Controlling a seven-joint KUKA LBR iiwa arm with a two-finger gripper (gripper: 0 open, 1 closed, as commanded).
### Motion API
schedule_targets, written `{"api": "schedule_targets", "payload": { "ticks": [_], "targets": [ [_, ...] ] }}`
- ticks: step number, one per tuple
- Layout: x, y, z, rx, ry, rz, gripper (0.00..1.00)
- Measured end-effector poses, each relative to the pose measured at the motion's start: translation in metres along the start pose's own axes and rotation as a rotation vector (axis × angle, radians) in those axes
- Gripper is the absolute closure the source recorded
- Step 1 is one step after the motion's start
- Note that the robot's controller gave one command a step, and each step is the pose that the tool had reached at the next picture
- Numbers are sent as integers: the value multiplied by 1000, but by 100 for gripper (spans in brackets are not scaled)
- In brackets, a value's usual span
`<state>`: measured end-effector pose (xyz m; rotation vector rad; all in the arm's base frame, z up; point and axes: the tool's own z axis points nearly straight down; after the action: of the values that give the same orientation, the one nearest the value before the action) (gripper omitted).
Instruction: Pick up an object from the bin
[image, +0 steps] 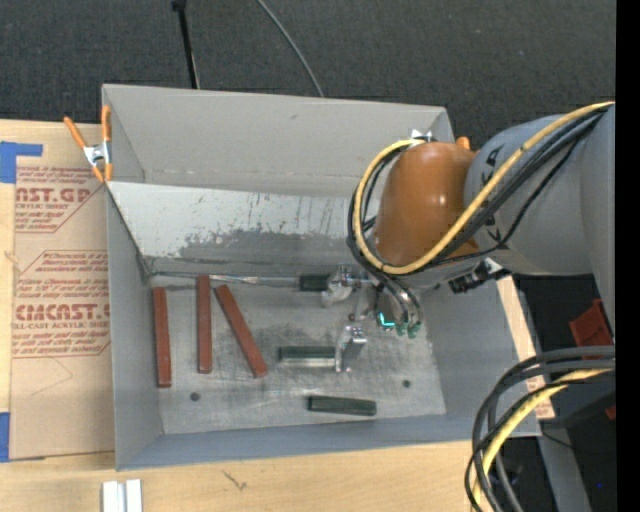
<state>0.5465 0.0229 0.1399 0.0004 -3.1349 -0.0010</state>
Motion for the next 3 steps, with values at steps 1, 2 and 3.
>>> {"api": "schedule_targets", "payload": {
  "ticks": [1, 2, 3],
  "targets": [
    [-2, 0, -4, 0, -7, 0, 0],
    [16, 1, 62, -3, -28, 114, 100],
    [16, 1, 62, -3, -28, 114, 100]
  ]
}}
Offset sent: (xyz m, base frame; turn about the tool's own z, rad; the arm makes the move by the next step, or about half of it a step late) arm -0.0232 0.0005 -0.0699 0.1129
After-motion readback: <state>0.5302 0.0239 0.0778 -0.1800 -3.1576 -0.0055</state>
